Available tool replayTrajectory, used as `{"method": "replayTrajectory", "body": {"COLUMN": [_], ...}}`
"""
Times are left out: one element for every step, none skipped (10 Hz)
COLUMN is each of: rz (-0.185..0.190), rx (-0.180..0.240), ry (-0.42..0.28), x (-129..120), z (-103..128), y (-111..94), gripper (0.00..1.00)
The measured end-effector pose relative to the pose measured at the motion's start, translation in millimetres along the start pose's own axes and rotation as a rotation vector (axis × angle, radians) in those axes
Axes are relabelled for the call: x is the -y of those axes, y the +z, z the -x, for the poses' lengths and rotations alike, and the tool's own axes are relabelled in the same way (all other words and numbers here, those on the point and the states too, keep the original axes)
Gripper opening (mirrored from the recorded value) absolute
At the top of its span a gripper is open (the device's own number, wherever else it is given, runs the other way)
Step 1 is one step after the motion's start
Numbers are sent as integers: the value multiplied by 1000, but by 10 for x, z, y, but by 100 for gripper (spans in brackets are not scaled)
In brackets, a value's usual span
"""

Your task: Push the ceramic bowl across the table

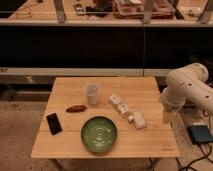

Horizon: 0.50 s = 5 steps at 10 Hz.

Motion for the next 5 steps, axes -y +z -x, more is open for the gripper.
{"method": "replayTrajectory", "body": {"rz": [1, 1, 1, 1, 2], "rx": [1, 2, 2, 2, 2], "ry": [-1, -1, -1, -1, -1], "x": [0, 0, 0, 1, -1], "z": [7, 8, 10, 11, 10], "y": [9, 11, 10, 10, 12], "gripper": [65, 65, 65, 65, 65]}}
